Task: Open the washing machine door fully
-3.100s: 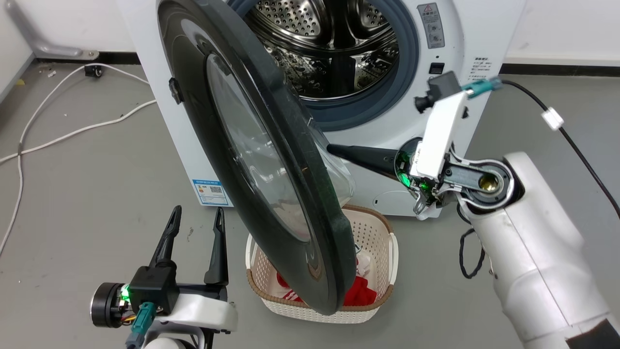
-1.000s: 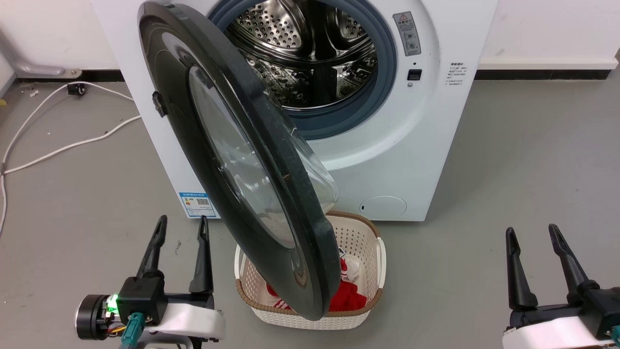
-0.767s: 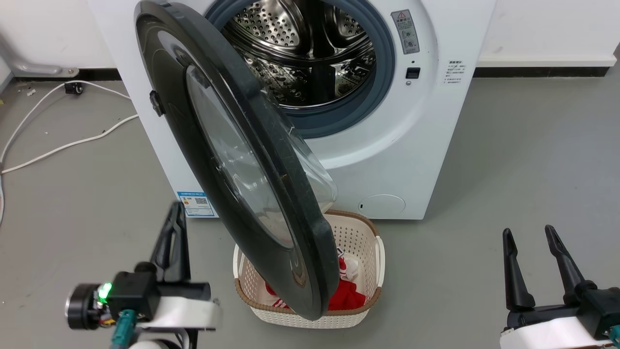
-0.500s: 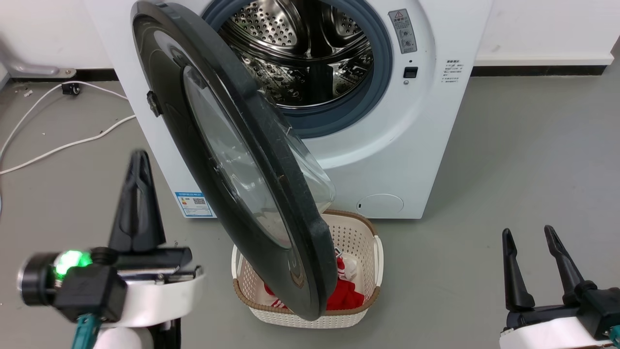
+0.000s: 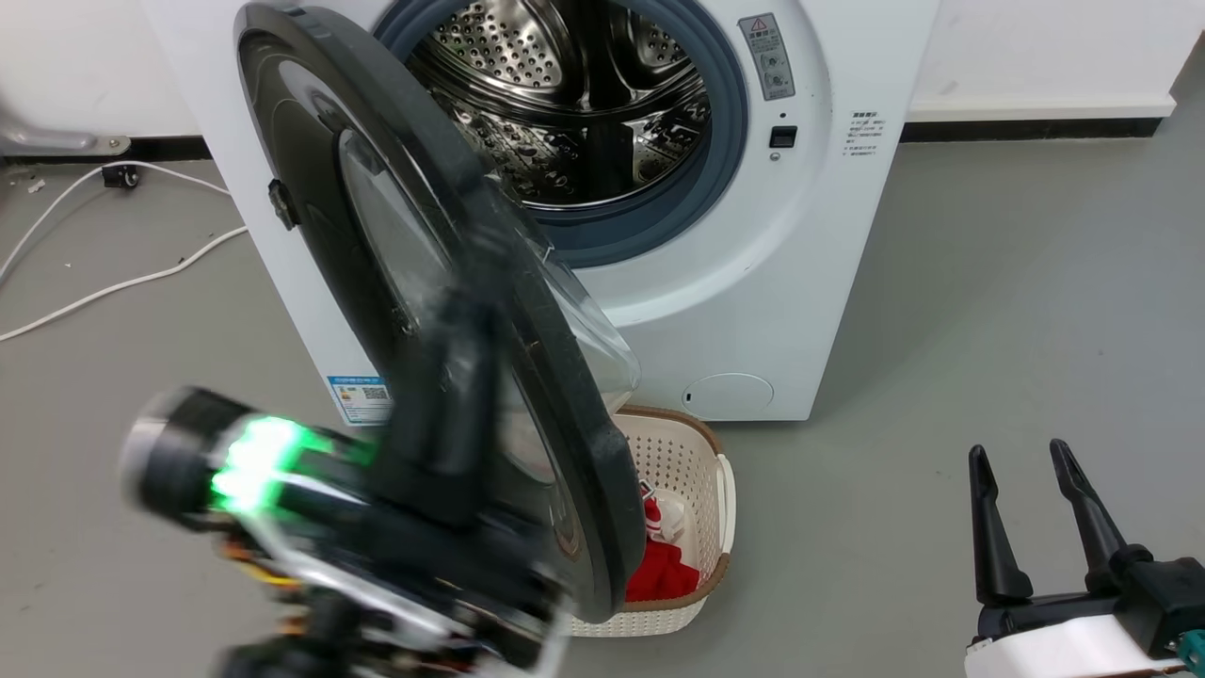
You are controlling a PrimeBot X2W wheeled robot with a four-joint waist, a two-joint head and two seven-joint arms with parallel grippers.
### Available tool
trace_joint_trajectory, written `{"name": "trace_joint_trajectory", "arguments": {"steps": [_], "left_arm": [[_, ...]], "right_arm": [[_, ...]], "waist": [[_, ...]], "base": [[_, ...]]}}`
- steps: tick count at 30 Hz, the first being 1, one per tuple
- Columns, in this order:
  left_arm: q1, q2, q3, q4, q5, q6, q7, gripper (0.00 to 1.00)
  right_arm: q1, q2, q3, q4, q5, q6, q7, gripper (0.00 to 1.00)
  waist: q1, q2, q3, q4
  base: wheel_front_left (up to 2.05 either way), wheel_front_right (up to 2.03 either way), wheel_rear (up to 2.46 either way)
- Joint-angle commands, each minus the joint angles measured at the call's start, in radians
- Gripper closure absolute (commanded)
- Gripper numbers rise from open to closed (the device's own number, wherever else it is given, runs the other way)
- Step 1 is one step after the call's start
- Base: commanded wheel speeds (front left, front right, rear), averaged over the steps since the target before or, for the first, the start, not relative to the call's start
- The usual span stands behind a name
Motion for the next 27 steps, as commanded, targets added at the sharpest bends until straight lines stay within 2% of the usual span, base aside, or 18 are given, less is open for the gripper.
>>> {"name": "trace_joint_trajectory", "arguments": {"steps": [1, 7, 12, 16, 20, 27], "left_arm": [[0.029, -0.001, -0.047, 0.024, -0.012, -0.014, -0.001, 1.00], [0.122, 0.022, -0.250, 0.177, -0.078, -0.053, -0.001, 1.00], [0.221, 0.079, -0.344, 0.350, -0.130, -0.062, 0.012, 1.00], [0.265, 0.108, -0.370, 0.482, -0.170, -0.065, 0.045, 1.00], [0.242, 0.094, -0.370, 0.583, -0.186, -0.065, 0.036, 1.00], [0.123, 0.014, -0.346, 0.706, -0.197, -0.047, 0.005, 1.00]], "right_arm": [[-0.013, 0.002, 0.001, 0.004, 0.005, -0.001, -0.002, 0.00], [-0.005, 0.002, 0.004, 0.013, 0.012, -0.001, -0.002, 0.00], [0.005, 0.002, 0.005, 0.020, 0.017, -0.001, -0.002, 0.00], [0.009, 0.002, 0.013, 0.028, 0.021, -0.001, -0.002, 0.00], [0.011, 0.002, 0.018, 0.033, 0.024, -0.001, -0.002, 0.00], [0.006, 0.002, 0.025, 0.042, 0.024, -0.001, -0.002, 0.00]], "waist": [[0.0000, 0.0000, 0.000, -0.001], [0.0000, 0.0000, -0.004, -0.003], [0.0000, 0.0000, -0.010, 0.003], [0.0000, 0.0000, -0.012, 0.004], [0.0000, 0.0000, -0.012, 0.008], [0.0000, 0.0000, -0.009, 0.011]], "base": [[0.00, 0.00, 0.00], [0.00, 0.00, 0.00], [0.00, 0.00, 0.00], [0.00, 0.00, 0.00], [0.00, 0.00, 0.00], [0.00, 0.00, 0.00]]}}
